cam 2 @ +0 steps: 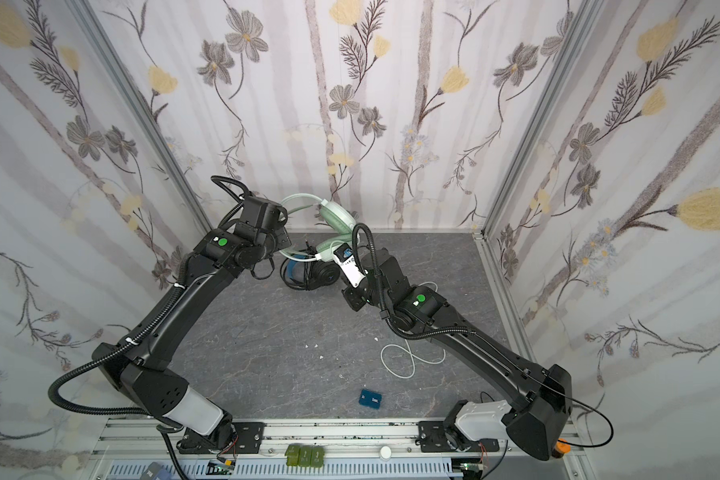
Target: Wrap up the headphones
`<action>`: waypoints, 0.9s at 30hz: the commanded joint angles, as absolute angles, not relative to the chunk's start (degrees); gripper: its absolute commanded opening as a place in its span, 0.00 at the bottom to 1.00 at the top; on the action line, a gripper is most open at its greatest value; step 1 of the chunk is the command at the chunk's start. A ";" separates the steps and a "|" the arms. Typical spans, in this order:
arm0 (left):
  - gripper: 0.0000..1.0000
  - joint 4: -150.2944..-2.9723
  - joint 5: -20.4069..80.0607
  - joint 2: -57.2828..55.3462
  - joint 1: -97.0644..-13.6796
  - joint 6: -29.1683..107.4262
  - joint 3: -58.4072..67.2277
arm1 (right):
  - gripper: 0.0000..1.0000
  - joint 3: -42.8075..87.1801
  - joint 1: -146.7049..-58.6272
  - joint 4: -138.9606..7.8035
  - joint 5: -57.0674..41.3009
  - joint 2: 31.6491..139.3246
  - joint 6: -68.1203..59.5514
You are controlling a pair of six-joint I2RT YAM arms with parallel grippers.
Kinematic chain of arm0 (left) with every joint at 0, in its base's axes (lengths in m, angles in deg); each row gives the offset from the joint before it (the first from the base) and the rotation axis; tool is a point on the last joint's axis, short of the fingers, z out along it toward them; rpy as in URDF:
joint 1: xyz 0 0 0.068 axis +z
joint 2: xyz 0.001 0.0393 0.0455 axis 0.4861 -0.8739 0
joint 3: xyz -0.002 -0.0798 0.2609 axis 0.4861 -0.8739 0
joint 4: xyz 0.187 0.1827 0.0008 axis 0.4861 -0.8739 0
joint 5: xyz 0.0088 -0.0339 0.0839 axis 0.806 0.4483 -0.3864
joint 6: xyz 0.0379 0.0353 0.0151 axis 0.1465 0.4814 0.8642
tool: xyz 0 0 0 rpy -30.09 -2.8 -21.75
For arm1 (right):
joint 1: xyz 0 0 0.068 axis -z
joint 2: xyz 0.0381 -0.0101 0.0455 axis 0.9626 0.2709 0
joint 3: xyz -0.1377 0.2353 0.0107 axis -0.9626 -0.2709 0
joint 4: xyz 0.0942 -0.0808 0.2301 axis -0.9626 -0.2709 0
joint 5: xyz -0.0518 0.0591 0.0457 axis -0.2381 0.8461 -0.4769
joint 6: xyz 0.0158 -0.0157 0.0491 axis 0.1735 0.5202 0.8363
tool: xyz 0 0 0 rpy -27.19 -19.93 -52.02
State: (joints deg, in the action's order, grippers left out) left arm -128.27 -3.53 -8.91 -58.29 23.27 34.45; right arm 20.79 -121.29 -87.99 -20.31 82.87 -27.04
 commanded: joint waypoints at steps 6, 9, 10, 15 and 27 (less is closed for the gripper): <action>0.00 -125.11 -9.95 -6.36 -59.05 36.48 32.08 | 0.00 32.73 -119.84 -104.82 -19.66 88.73 -32.00; 0.00 -125.39 -10.41 -5.93 -59.31 40.59 31.68 | 0.00 37.07 -118.71 -107.94 -22.22 91.28 -33.94; 0.00 -125.53 -10.57 -5.75 -59.31 41.92 31.57 | 0.00 38.40 -118.26 -108.69 -22.86 91.62 -34.44; 0.00 -125.44 -9.04 -4.97 -59.47 48.03 30.94 | 0.00 42.62 -116.33 -110.52 -28.68 93.19 -37.01; 0.00 -122.19 14.28 -2.45 -60.20 55.85 27.03 | 0.00 49.08 -114.42 -106.29 -40.13 98.54 -41.28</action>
State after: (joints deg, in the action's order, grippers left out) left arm -126.04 5.67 -2.68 -60.11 54.96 27.10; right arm 48.33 -114.66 -109.74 -36.94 97.67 -40.09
